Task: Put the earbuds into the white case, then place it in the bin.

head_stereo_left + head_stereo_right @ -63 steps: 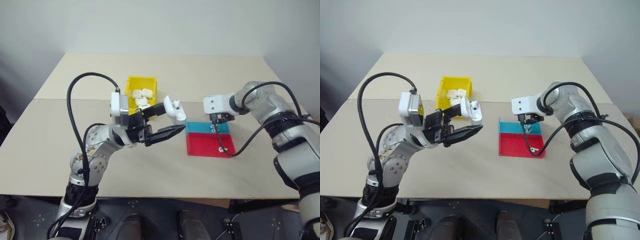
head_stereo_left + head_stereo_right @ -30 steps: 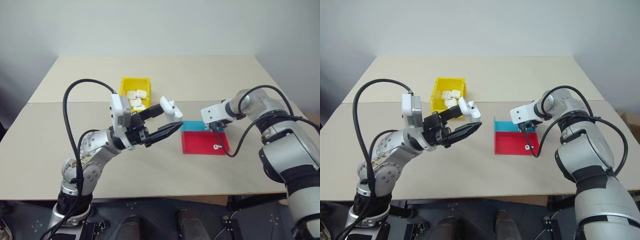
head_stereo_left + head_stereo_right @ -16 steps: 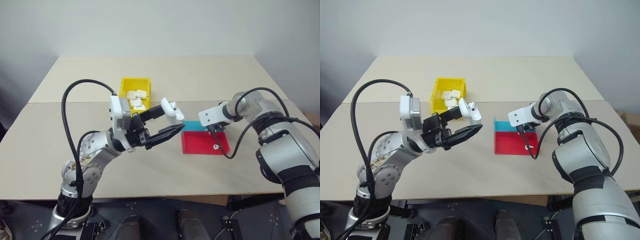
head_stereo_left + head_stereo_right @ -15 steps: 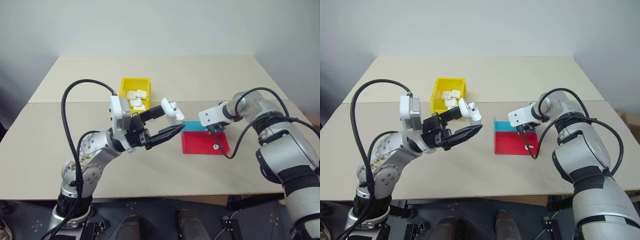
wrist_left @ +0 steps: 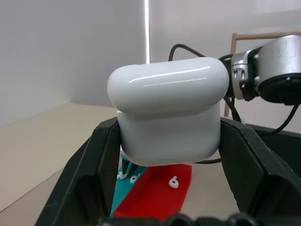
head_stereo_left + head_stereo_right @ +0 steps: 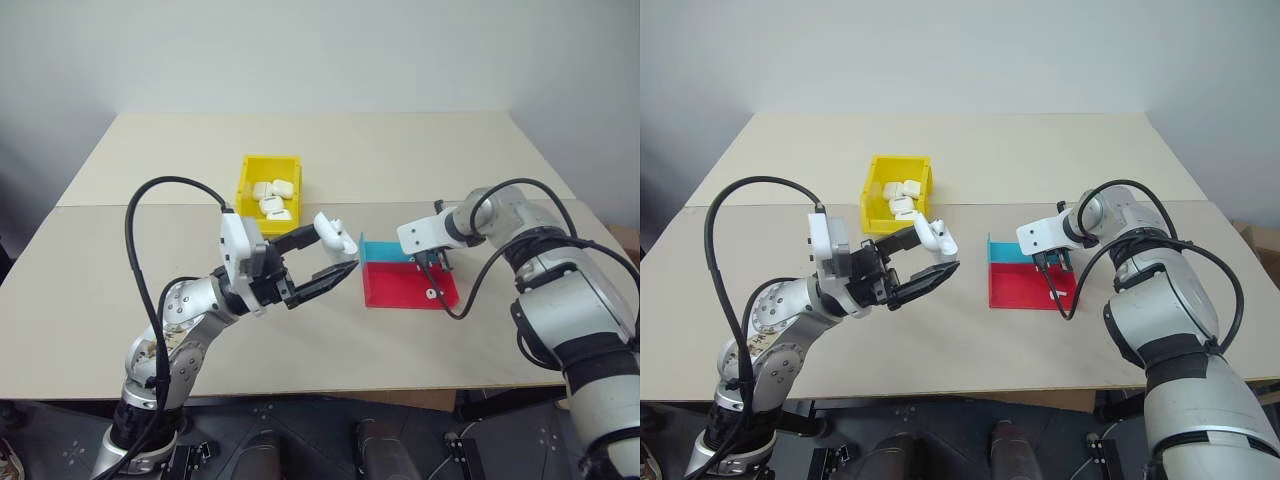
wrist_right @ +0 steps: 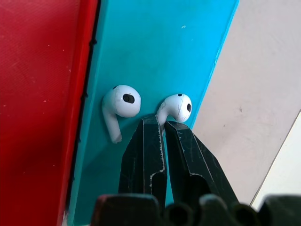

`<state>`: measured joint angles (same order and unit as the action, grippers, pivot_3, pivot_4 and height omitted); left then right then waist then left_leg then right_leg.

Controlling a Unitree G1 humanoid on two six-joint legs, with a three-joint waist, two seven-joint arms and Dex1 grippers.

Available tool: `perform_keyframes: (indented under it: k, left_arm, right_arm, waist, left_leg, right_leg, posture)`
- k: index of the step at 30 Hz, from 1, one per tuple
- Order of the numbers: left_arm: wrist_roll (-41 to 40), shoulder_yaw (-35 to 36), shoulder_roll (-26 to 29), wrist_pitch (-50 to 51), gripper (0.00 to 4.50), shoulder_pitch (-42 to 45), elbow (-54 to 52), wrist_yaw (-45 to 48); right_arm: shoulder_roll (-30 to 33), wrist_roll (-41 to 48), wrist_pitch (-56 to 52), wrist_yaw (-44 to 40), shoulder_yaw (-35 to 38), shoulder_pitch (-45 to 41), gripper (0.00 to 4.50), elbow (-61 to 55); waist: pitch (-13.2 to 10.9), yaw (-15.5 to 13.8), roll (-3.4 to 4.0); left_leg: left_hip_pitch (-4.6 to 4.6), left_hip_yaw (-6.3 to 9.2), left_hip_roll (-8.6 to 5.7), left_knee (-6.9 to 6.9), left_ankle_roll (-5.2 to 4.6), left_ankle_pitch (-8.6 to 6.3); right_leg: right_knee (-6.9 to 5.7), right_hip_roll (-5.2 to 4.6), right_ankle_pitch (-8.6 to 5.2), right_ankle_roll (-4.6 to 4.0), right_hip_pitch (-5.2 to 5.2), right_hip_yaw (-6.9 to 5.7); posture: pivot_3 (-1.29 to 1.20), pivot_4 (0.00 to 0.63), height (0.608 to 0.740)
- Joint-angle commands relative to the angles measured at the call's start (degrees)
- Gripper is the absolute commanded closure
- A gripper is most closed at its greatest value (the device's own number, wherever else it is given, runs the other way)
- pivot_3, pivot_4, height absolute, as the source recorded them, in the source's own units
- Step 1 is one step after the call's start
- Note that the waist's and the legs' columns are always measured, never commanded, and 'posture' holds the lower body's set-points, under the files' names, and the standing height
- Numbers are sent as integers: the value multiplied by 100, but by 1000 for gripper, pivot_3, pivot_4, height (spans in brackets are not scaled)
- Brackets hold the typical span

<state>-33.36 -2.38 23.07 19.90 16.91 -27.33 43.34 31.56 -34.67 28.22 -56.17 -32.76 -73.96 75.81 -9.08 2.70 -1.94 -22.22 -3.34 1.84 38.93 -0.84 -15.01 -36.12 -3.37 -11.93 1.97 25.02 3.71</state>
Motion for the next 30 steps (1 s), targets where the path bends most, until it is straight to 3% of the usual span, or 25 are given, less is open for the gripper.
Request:
perform_keyframes:
  k: [1,6,10,12,16,21,26,30]
  left_arm:
    - [62,18,-73,-202,1652,-28,-75,-59]
    - [10,23,-130,-245,1652,-105,-90,-2]
    - [-176,60,-122,-198,1652,-64,-45,163]
    - [-246,47,-63,-194,1652,-8,16,336]
    - [-338,36,-4,-196,1652,207,236,662]
    - [-559,114,75,-95,1652,471,399,938]
    - [-700,218,208,-56,1652,541,366,1075]
    - [-706,213,230,-48,1652,473,248,1049]
  right_arm:
    - [62,104,-83,-23,174,0,4321,-55]
    - [201,510,-81,-117,664,-98,4321,-233]
    - [348,1575,-257,-849,1559,1,4321,-763]
    - [427,2223,-627,-1340,2031,270,4321,-1355]
    - [665,3381,-2025,-1899,2728,1508,4321,-3595]
    - [933,3208,-2606,-1737,2589,2367,4321,-4760]
    - [1220,3649,-2795,-2404,2479,2957,4321,-5790]
    - [1144,3536,-2760,-2320,2294,2992,4321,-5833]
  waist:
    - [0,1,0]
    - [0,-1,0]
    - [0,-8,0]
    - [0,-9,0]
    - [0,-73,0]
    - [0,-92,0]
    - [0,-38,0]
    - [0,-30,0]
  left_leg:
    - [0,0,0,0,0,0]
    - [-2,2,1,-1,0,0]
    - [-3,5,1,0,0,0]
    - [-3,6,3,-1,0,0]
    - [-1,19,5,-1,-1,-1]
    - [-2,17,-1,7,-1,-1]
    - [-1,8,3,4,-1,-1]
    - [4,5,2,7,-1,-1]
  right_leg:
    - [0,0,0,0,0,0]
    - [1,0,0,0,0,0]
    - [2,-1,1,1,1,0]
    - [3,0,1,2,0,0]
    - [6,1,1,2,-13,-12]
    - [6,-3,4,7,-15,-9]
    - [8,7,4,7,-10,-4]
    - [8,7,4,8,-16,-3]
  posture:
    - [0,150,740]
    - [0,150,740]
    - [0,150,740]
    - [0,150,740]
    - [0,150,740]
    - [0,150,740]
    - [0,150,740]
    - [0,150,740]
